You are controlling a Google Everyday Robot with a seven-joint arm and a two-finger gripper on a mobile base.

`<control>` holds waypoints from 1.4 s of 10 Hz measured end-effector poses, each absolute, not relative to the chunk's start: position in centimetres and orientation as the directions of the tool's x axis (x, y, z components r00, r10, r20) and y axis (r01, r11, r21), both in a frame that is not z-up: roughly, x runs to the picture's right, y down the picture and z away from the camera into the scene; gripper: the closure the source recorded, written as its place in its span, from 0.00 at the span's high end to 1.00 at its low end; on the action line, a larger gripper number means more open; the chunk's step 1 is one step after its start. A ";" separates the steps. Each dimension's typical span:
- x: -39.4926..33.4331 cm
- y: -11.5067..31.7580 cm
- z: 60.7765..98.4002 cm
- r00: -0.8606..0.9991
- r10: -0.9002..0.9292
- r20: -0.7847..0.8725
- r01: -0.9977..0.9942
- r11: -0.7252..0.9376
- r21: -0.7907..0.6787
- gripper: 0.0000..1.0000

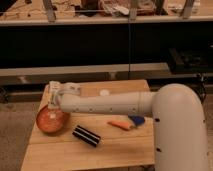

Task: Place the bottle in the ceramic bowl

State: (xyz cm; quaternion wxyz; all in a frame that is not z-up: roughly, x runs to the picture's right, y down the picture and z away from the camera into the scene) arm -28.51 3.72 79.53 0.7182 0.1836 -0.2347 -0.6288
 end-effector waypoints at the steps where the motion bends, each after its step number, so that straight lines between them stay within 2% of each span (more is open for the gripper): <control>1: -28.5 3.8 79.5 0.097 -0.990 0.104 0.817 0.139 0.560 0.41; 12: -28.4 3.8 79.6 0.072 -0.995 0.074 0.809 0.102 0.578 0.40; 14: -28.5 3.9 79.6 0.067 -0.996 0.066 0.807 0.093 0.583 0.27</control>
